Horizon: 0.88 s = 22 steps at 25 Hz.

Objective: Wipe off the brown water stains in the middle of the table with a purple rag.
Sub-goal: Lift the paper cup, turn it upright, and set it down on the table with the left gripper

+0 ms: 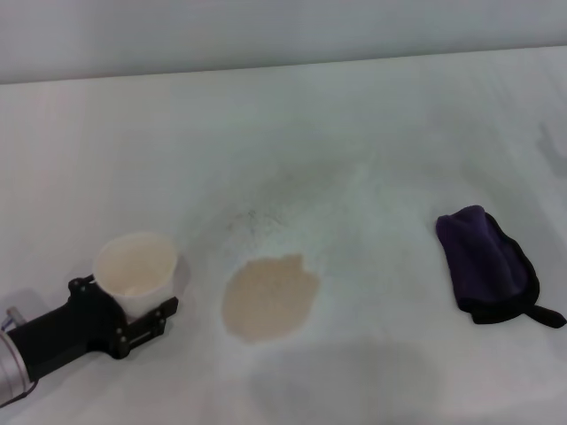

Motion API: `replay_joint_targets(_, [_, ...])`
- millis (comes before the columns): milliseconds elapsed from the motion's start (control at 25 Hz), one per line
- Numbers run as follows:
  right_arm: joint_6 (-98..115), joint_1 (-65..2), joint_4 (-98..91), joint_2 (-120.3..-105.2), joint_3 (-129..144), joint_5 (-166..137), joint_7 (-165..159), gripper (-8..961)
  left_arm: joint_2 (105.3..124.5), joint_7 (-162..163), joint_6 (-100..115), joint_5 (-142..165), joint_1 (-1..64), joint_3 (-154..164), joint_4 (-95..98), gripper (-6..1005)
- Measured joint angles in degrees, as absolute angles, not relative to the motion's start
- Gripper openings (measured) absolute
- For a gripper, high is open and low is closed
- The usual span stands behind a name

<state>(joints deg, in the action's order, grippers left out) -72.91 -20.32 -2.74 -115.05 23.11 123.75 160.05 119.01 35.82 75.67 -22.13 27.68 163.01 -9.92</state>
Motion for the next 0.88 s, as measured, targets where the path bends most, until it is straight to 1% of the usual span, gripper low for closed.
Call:
replay_joint_targets(280, [-72.1, -20.8, -2.8, -115.05, 23.1, 123.8, 160.0, 856, 118.97, 32.5, 78.2, -24.1, 25.7, 163.1, -9.9, 666])
replay_joint_targets(680, [-72.1, -20.9, -2.8, -115.05, 23.1, 123.8, 160.0, 856, 118.98, 32.2, 76.9, -24.8, 25.5, 163.0, -10.3, 668])
replay_joint_targets(880, [-72.1, -21.0, -2.8, -115.13, 23.1, 123.8, 160.0, 856, 118.96, 32.3, 75.4, -25.4, 25.8, 163.0, -10.1, 701])
